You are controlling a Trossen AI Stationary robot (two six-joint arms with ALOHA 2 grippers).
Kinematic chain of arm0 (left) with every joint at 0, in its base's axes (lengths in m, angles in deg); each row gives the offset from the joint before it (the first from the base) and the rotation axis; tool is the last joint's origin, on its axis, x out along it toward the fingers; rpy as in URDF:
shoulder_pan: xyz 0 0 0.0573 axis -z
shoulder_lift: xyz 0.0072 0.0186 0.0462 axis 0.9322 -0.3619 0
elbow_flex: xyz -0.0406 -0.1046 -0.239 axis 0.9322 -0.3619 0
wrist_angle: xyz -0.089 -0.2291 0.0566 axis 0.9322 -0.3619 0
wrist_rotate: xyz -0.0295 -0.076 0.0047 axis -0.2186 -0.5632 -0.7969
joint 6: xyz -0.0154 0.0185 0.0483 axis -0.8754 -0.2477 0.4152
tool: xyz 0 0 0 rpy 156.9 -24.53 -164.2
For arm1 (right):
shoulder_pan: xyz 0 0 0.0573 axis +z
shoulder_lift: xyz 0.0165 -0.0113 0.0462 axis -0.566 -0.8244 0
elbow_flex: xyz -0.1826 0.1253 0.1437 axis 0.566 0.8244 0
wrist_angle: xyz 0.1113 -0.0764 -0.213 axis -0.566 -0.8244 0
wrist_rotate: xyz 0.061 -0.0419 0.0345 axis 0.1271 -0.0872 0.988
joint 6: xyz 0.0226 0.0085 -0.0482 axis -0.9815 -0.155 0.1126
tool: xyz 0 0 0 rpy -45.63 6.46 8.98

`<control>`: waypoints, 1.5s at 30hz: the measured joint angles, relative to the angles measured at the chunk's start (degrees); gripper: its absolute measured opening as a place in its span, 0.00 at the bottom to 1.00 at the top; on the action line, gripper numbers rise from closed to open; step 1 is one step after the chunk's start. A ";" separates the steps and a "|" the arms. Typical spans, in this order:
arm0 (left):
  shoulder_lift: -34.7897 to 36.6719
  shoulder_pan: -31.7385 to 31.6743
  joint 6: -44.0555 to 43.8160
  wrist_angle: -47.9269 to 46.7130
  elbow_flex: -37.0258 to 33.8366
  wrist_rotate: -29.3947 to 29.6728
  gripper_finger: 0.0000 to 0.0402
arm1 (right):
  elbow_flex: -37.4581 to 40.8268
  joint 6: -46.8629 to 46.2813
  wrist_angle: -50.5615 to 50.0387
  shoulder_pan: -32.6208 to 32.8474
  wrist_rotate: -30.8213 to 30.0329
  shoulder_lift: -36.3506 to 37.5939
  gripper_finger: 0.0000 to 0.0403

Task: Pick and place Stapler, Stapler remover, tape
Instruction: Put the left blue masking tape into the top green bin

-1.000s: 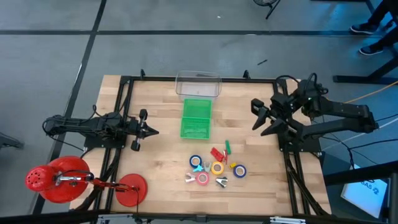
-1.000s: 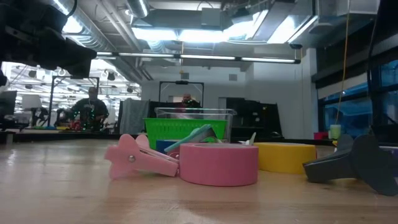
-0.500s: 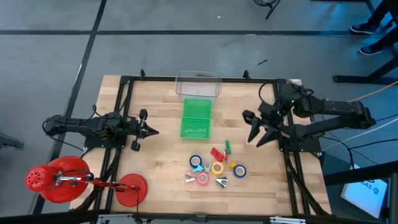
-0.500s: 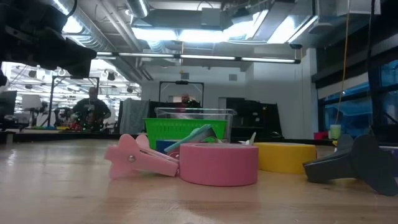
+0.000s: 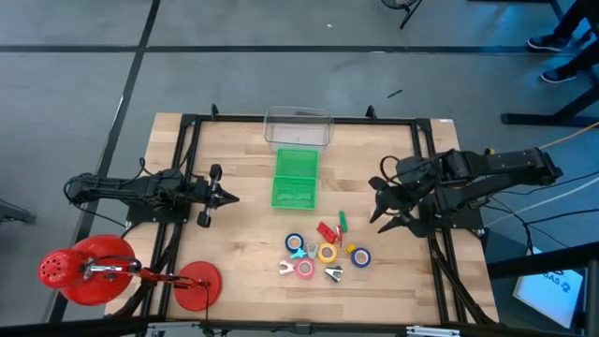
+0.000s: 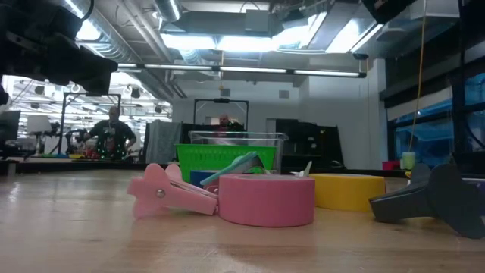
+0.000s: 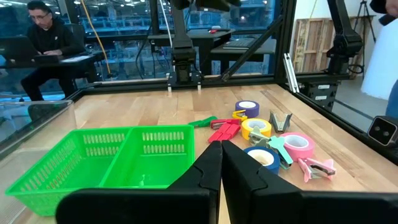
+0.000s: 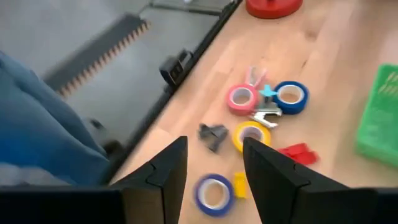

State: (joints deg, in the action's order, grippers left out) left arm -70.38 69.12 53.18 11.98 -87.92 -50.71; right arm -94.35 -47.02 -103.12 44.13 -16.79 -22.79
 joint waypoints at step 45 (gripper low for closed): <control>0.00 0.00 0.00 0.00 0.00 0.00 0.01 | 0.07 -8.86 -3.04 18.46 -16.14 -27.20 0.39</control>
State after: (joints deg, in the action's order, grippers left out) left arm -70.38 69.12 53.18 11.98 -87.92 -50.71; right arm -94.29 -55.88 -106.17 62.59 -32.93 -49.99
